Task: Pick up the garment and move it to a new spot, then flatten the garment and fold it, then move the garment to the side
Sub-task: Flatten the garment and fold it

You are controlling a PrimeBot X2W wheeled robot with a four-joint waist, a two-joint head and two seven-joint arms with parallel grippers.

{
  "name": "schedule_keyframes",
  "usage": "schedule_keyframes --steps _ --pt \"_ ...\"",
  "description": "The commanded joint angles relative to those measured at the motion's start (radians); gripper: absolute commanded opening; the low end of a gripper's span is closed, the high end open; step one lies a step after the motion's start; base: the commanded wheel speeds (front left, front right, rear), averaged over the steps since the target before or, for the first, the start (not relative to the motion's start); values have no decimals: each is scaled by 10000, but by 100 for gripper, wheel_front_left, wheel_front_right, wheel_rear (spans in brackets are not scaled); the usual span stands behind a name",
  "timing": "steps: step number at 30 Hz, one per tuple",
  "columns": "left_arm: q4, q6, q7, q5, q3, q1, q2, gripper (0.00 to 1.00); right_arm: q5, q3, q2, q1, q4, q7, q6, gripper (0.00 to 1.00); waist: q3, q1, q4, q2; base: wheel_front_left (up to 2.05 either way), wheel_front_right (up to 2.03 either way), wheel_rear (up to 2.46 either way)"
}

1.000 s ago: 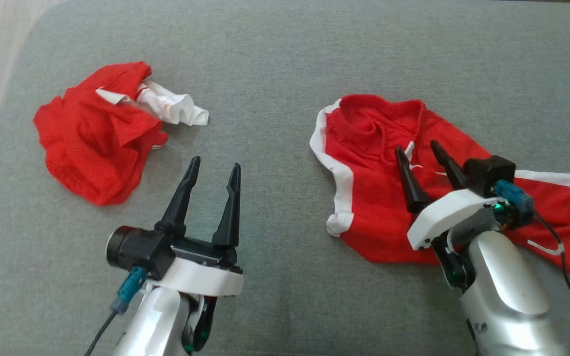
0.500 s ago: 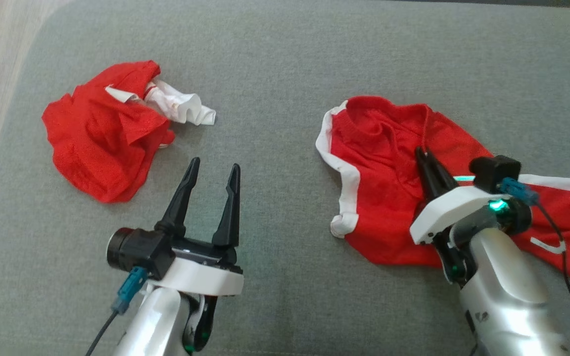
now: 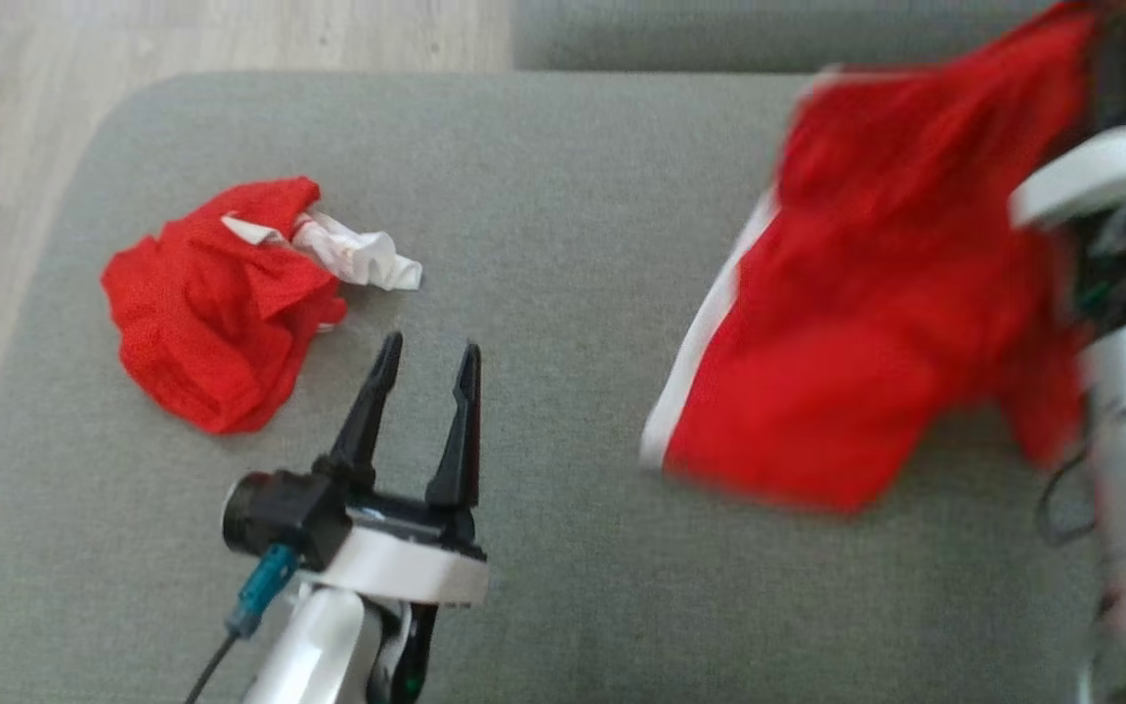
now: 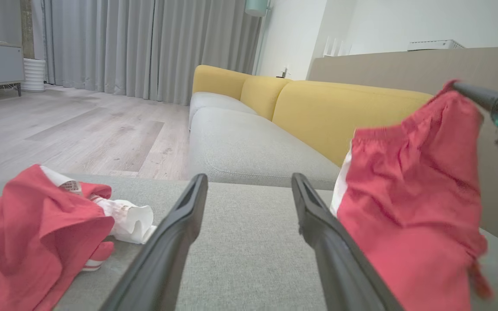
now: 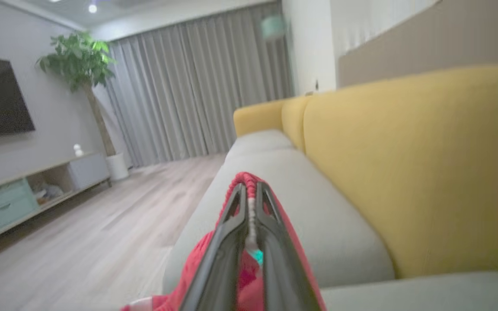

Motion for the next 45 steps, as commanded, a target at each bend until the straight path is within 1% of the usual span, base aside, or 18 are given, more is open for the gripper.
schedule_keyframes --steps 1,3,5,8,10,13,17,21,23,24,25,26,29,32,35,36,38,45 --pt "-341 64 -93 -76 300 -18 -1 100 -168 24 -68 -664 -398 -3 73 0 -270 0 151 0 0 0 0" --pt "-358 108 -93 -123 349 145 -1 100 -418 -217 -189 -1184 -471 -37 73 0 -468 0 226 0 0 0 0" --pt "-367 122 -93 -156 417 315 -1 100 -657 -189 -226 -1543 -585 1 73 0 -643 0 268 0 0 0 0" --pt "-383 109 -93 -165 504 510 -1 100 -923 226 -139 -1659 -916 115 73 0 -820 0 305 0 0 0 0" --pt "-406 110 -93 -167 547 595 -1 100 -977 754 51 -1349 -1265 290 73 0 -889 0 312 0 0 0 0" --pt "-452 125 -93 -181 558 663 -1 100 -989 1643 391 -228 -1946 692 73 0 -930 0 339 0 0 0 0" --pt "-490 121 -93 -191 482 686 -1 100 -789 2756 791 2186 -2798 1200 73 0 -924 0 393 0 0 0 0" --pt "-491 92 -93 -127 537 661 -1 100 -320 3923 891 4564 -3090 1306 73 0 -814 0 386 0 0 0 0" --pt "-491 83 -93 -108 558 634 -1 100 -165 4250 893 4980 -3106 1264 73 0 -772 0 375 0 0 0 0" --pt "-493 77 -93 -91 579 606 -1 100 -62 4586 895 5301 -3091 1253 73 0 -730 0 356 0 0 0 0" --pt "-498 70 -93 -77 603 577 -1 100 50 4878 896 5523 -3097 1192 73 33 -685 0 328 0 0 0 0" --pt "-497 58 -93 -69 619 545 -1 100 131 5062 896 5679 -3080 1124 73 100 -654 0 305 0 0 0 0" --pt "-479 17 -93 -68 614 447 -1 100 118 5278 898 5750 -3027 1033 73 100 -560 0 225 0 0 0 0" --pt "-466 -7 -93 -89 590 387 -1 100 129 4868 898 5474 -3174 807 73 100 -521 0 101 0 0 0 0" --pt "-456 7 -93 -89 595 371 -1 100 126 4216 899 5103 -3448 534 73 100 -503 0 -67 0 0 0 0" --pt "-465 4 -93 -100 593 356 -1 100 80 3692 899 4903 -3649 312 73 100 -490 0 -193 0 0 0 0" --pt "-494 4 -93 -107 585 332 -1 100 80 3134 899 4770 -3845 20 73 100 -466 0 -353 0 0 0 0" --pt "-497 -30 -93 5 559 259 -1 100 25 1471 900 4964 -3975 -1017 73 100 -321 0 -982 0 0 0 0"
